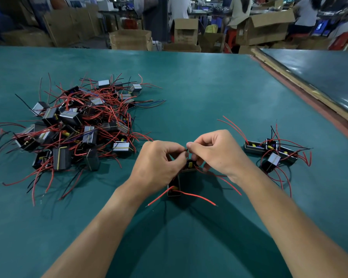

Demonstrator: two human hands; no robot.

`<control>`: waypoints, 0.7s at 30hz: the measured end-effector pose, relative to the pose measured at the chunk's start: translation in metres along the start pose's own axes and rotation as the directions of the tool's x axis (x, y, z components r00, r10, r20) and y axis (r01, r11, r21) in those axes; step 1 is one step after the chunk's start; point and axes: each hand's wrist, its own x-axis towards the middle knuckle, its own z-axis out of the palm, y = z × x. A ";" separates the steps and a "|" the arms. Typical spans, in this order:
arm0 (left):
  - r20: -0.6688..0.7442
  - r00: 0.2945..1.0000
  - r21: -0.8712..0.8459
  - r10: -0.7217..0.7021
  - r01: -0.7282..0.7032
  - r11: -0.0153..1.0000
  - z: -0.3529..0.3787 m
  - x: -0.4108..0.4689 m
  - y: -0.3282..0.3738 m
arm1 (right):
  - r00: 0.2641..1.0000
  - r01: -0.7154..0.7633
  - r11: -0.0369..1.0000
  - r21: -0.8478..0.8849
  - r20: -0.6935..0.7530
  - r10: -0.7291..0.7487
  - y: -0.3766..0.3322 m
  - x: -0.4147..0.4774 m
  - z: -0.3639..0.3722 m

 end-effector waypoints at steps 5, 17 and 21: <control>0.012 1.000 0.013 0.019 -0.019 1.000 0.001 0.000 0.001 | 1.000 0.004 1.000 0.015 0.020 -0.005 0.001 0.000 -0.001; 0.278 0.908 -0.429 -0.314 0.409 0.806 -0.011 0.006 0.011 | 0.909 0.415 0.895 -0.166 0.024 -0.417 0.003 0.000 -0.004; 0.249 0.921 -0.421 -0.299 0.381 0.823 -0.009 0.005 0.012 | 0.939 0.342 0.934 -0.102 0.006 -0.344 0.003 0.001 -0.007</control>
